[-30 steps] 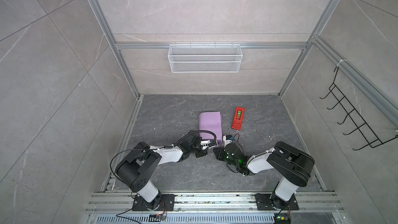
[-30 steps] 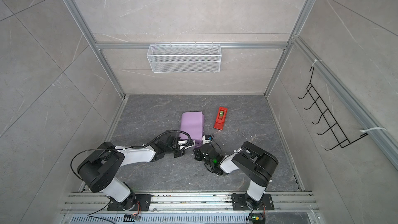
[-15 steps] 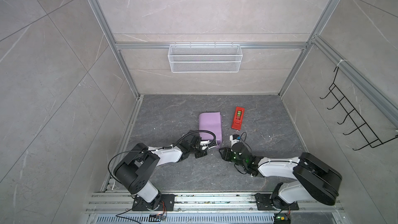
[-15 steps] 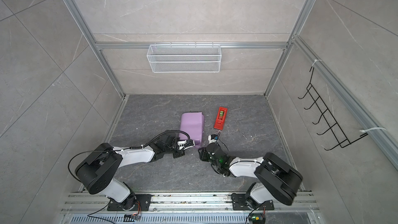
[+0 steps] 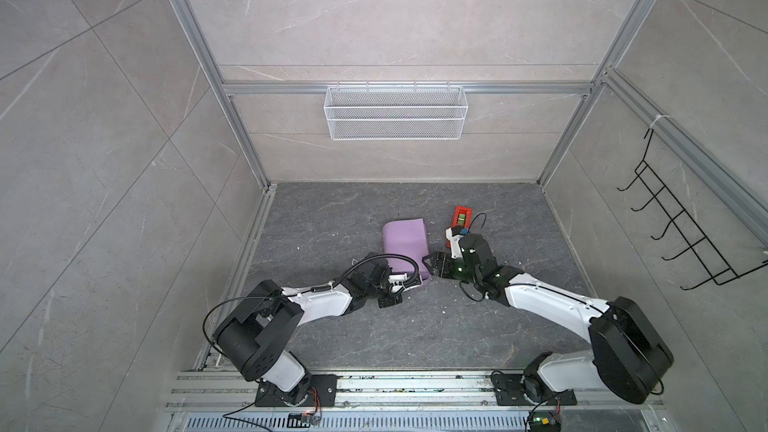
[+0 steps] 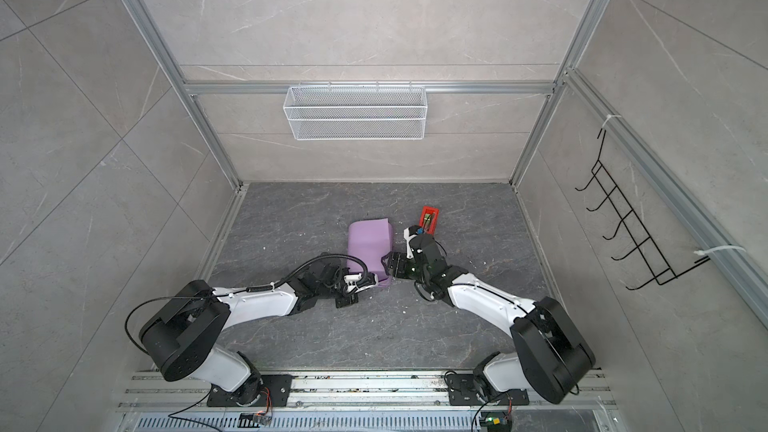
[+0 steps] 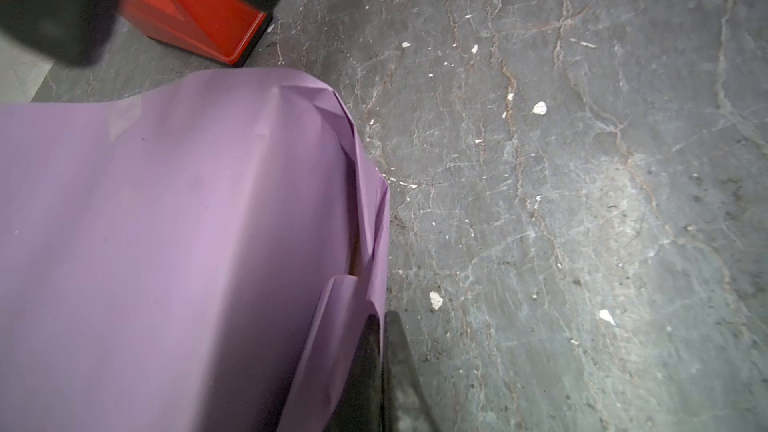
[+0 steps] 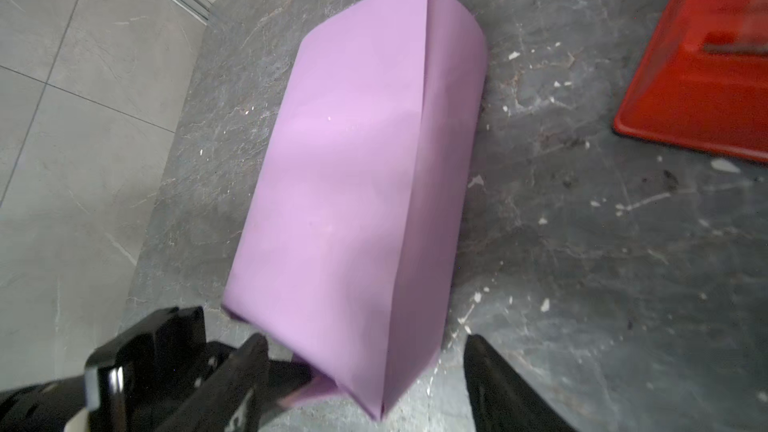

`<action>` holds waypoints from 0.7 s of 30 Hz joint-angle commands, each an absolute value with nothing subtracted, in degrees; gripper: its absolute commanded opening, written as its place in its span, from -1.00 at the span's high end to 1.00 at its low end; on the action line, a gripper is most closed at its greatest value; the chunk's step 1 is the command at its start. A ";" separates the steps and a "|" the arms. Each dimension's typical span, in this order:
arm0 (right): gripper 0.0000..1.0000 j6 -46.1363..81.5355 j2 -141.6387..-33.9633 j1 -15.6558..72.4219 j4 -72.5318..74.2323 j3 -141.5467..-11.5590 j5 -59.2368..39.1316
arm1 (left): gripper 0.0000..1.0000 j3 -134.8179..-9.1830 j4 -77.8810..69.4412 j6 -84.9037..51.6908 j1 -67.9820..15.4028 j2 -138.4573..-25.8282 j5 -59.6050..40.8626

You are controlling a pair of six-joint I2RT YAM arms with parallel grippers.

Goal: Wrap the gift box in paper

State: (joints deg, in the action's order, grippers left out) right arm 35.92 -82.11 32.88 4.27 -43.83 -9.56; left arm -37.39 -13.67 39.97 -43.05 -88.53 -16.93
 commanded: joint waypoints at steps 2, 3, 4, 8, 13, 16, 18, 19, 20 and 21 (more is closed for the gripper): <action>-0.52 31.96 -88.19 32.61 -2.00 -48.11 -11.11 | 1.00 -38.92 -13.80 38.19 -43.93 -87.67 -19.16; -0.51 31.75 -89.03 32.65 -2.10 -48.34 -11.17 | 1.00 -39.26 -13.80 38.00 -43.97 -87.73 -19.16; -0.49 31.52 -89.56 32.61 -2.15 -48.30 -10.98 | 1.00 -39.54 -13.80 37.93 -44.05 -87.67 -19.21; -0.45 30.69 -90.35 32.62 -1.85 -47.03 -10.60 | 1.00 -40.55 -13.80 37.62 -44.08 -87.47 -18.85; -0.43 29.89 -90.82 32.61 -1.25 -45.34 -10.47 | 1.00 -41.78 -13.80 38.22 -44.16 -87.59 -17.81; -0.41 29.47 -91.13 32.64 -1.05 -44.65 -10.50 | 1.00 -42.67 -13.72 38.16 -44.15 -87.64 -17.15; -0.40 29.02 -91.14 32.61 -1.10 -44.29 -10.32 | 1.00 -43.05 -13.62 38.06 -44.14 -87.74 -16.87; -0.40 28.79 -91.06 32.67 -1.10 -44.05 -10.19 | 1.00 -43.15 -13.62 37.97 -44.19 -87.72 -16.80; -0.40 28.58 -91.05 32.61 -1.14 -43.96 -10.20 | 0.99 -43.31 -13.75 37.89 -44.24 -87.80 -16.64; -0.39 28.23 -91.05 32.68 -1.19 -43.83 -10.15 | 0.98 -43.41 -14.08 37.59 -44.17 -87.88 -16.38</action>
State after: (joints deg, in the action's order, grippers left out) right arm 30.65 -89.95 32.69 2.35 -45.98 -11.25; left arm -40.36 -10.44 38.72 -43.88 -88.53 -15.00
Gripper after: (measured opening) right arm 0.698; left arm 0.047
